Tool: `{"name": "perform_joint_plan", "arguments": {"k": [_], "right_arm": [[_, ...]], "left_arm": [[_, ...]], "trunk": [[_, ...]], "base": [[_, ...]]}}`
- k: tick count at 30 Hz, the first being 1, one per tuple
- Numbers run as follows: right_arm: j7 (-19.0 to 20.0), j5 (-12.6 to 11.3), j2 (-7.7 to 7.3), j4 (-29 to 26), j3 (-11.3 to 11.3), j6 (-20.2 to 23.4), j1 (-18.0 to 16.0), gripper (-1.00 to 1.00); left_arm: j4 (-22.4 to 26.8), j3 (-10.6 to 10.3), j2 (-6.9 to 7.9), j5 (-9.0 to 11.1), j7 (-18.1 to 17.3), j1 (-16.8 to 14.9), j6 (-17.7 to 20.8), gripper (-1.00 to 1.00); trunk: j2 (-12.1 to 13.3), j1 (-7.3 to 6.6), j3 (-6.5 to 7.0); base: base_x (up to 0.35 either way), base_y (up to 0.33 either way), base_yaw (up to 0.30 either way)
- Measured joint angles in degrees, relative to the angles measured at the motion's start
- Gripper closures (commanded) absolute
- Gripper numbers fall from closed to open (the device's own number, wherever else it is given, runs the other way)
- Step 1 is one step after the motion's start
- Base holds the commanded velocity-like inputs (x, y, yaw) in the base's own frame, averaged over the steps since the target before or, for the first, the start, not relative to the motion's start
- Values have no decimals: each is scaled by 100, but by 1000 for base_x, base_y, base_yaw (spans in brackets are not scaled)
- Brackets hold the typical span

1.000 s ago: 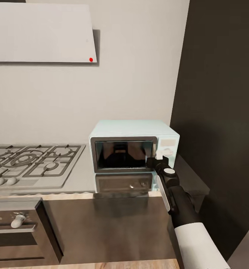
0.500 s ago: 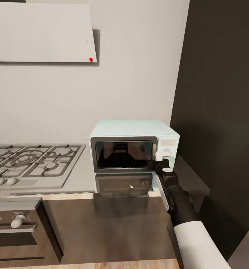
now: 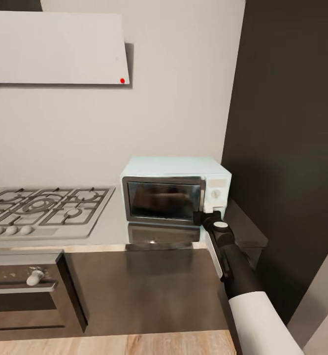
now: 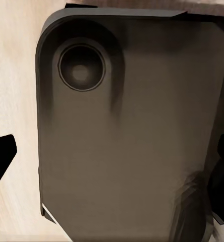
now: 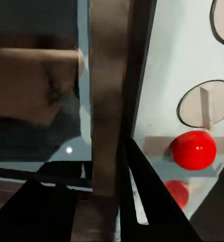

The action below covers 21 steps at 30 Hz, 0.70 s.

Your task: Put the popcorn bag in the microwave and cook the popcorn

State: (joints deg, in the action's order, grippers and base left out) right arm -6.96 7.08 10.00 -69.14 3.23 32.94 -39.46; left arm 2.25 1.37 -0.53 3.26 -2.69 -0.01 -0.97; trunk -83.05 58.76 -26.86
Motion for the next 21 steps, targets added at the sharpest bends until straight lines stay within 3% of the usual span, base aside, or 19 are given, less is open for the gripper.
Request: {"name": "perform_joint_plan", "arguments": {"k": [4,15,21], "right_arm": [[-16,-179,-1,17,47,-41,4,100],[39,-151,0,16,29,-45,7,100],[68,-106,0,14,-4,-23,4,100]], "left_arm": [[-1,-2,1,0,0,-1,0,-100],[-1,-2,0,0,1,-2,-1,-100],[-2,-3,1,0,0,-2,-1,-100]], "trunk": [[1,0,-2],[2,-1,-1],[1,-3,0]], "base": [[-275,0,0],[-215,89,0],[-65,42,0]]}}
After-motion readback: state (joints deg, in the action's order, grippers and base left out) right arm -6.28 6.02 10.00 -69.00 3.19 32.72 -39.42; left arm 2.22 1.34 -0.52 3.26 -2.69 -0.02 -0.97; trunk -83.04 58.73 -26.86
